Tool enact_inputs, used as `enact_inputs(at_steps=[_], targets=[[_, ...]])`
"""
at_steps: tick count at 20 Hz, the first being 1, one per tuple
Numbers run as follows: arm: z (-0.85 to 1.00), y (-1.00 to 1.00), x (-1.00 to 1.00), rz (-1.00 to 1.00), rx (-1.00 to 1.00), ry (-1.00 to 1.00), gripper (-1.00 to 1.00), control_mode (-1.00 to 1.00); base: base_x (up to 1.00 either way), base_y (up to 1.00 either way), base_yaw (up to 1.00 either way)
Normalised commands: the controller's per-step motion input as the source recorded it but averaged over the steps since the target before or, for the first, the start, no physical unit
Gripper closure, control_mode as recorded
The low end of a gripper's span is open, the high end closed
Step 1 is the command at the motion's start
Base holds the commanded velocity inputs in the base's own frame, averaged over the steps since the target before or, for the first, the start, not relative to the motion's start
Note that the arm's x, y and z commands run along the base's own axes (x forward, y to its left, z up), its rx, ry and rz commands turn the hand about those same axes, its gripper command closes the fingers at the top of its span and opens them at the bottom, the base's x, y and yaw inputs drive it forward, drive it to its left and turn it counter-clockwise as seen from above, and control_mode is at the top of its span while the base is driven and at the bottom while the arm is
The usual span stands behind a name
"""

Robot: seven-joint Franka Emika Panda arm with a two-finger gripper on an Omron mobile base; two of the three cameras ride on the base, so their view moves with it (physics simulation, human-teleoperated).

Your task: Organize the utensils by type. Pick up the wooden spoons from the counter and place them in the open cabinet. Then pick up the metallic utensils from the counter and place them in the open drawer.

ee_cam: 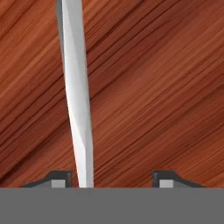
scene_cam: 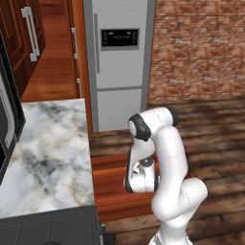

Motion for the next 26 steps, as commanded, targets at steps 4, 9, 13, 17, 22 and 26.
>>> enact_inputs(at_steps=[4, 9, 13, 17, 22, 26], targets=[[0.32, 0.0, 0.01, 0.0, 0.15, -0.02, -1.0, -1.0, 0.0, 0.0, 0.0], [0.5, -0.06, 0.0, 0.0, 0.19, -0.03, -1.0, -1.0, 0.0, 0.0, 0.0], [0.69, -0.33, 0.0, 0.0, 0.2, 0.0, -1.0, -1.0, 0.0, 0.0, 0.0], [0.96, -0.24, 0.0, 0.0, 0.1, 0.0, -1.0, -1.0, 0.0, 0.0, 0.0], [1.0, -0.02, 0.0, 0.0, 0.01, 0.01, -1.0, -1.0, 0.0, 0.0, 0.0], [1.0, 0.0, 0.0, 0.0, -0.02, 0.1, -1.0, -1.0, 0.0, 0.0, 0.0]])
